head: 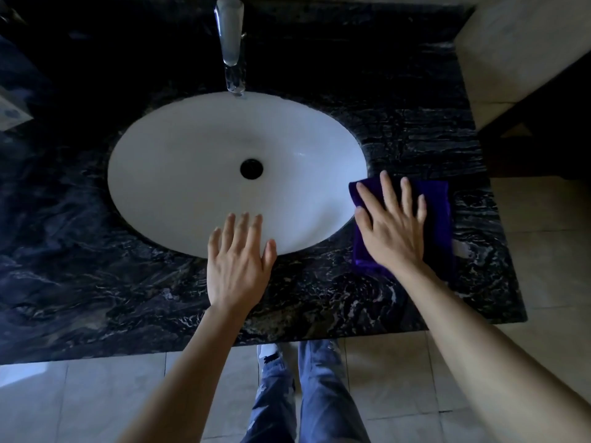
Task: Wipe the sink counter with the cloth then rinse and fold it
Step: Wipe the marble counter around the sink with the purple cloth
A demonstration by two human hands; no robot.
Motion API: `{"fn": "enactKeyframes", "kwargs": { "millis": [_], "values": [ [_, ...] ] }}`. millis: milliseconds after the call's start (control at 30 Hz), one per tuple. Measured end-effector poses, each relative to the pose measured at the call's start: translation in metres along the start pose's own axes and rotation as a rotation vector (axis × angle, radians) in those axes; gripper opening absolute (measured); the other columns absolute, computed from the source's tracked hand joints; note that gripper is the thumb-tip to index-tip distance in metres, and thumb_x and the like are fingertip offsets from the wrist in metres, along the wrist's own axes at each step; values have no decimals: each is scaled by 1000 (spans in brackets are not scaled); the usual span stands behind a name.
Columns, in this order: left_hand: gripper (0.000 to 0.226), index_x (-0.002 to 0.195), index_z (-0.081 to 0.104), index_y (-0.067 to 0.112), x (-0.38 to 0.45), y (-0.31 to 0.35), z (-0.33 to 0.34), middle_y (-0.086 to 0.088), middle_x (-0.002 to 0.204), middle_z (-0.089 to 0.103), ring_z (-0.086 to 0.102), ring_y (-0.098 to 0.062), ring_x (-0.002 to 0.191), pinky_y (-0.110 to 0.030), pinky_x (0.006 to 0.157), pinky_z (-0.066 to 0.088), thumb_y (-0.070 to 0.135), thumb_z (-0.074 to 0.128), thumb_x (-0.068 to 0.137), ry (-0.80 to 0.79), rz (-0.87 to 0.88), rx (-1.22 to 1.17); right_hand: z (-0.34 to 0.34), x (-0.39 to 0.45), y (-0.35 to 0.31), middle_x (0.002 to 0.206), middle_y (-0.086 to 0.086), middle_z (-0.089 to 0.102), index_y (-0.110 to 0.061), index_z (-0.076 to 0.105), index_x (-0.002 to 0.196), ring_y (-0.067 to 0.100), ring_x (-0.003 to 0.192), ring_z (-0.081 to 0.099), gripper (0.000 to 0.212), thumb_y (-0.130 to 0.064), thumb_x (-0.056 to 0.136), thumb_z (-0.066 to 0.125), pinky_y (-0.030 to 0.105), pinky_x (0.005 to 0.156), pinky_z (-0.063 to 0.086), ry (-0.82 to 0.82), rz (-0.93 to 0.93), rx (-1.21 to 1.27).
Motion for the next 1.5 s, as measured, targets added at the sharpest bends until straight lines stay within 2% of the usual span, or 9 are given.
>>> {"fn": "enactKeyframes", "kwargs": {
  "millis": [167, 367, 467, 600, 700, 800, 933, 1267, 1500],
  "values": [
    [58, 150, 35, 20, 2, 6, 3, -7, 156, 43, 29, -29, 149, -50, 117, 28, 51, 21, 104, -24, 32, 15, 0, -9, -15, 169, 2, 18, -43, 35, 151, 39, 154, 14, 52, -51, 100, 26, 69, 118, 14, 14, 50, -4],
    [59, 150, 38, 15, 2, 7, 2, -9, 154, 46, 32, -28, 148, -49, 116, 31, 47, 20, 104, -34, 31, -39, 12, -118, -125, 168, 5, 23, -39, 33, 154, 41, 154, 14, 54, -50, 101, 37, 67, 119, 13, 29, -126, 79],
    [59, 149, 38, 14, 2, 6, -2, -8, 153, 47, 33, -26, 148, -47, 117, 31, 45, 19, 103, -17, 17, -120, 17, -134, -146, 169, 3, 19, -41, 31, 154, 40, 155, 13, 55, -51, 100, 39, 67, 118, 15, 14, -198, 106],
    [58, 148, 40, 15, 2, 0, -7, -6, 151, 50, 35, -24, 146, -46, 114, 33, 44, 19, 103, 18, -24, -237, 13, -95, -110, 168, 1, 21, -48, 37, 150, 35, 155, 17, 54, -56, 97, 41, 63, 119, 15, 25, -281, 86],
    [57, 148, 41, 15, 1, -6, -9, -6, 152, 49, 34, -23, 146, -46, 115, 33, 44, 20, 103, 31, -56, -271, 3, -47, -41, 168, 4, 22, -48, 39, 149, 36, 154, 20, 52, -58, 97, 38, 62, 120, 16, 70, -112, 40],
    [58, 148, 41, 14, 1, -9, -9, -6, 151, 49, 35, -23, 146, -45, 115, 33, 44, 19, 103, 23, -72, -262, 0, -16, 23, 170, 6, 10, -51, 22, 154, 36, 155, 11, 57, -60, 98, 31, 64, 121, 14, 29, 0, 6],
    [59, 147, 43, 14, 1, -8, -7, -6, 151, 50, 37, -24, 145, -45, 114, 35, 45, 19, 102, 5, -66, -227, 0, -12, 48, 170, 10, 11, -47, 17, 156, 41, 154, 9, 60, -56, 98, 30, 71, 118, 13, 9, 116, -9],
    [51, 144, 46, 7, -6, -26, -23, -11, 152, 48, 35, -28, 146, -47, 115, 35, 34, 35, 102, 66, 78, -330, 13, -88, -33, 169, 11, 17, -36, 23, 158, 42, 154, 15, 59, -51, 102, 30, 67, 118, 14, -20, 65, -53],
    [50, 144, 47, 9, -19, -174, -56, -12, 156, 41, 30, -31, 149, -50, 117, 29, 33, 38, 102, 220, -116, -236, 21, -141, -162, 167, 12, 23, -30, 28, 158, 44, 153, 18, 62, -51, 100, 38, 68, 117, 18, -31, -60, -11]
  ]
}}
Point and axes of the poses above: each hand's wrist, its own x-axis towards the middle knuckle, its own z-axis out of the palm, y = z × x, the point moved 10 cm from there along x, towards the middle knuckle
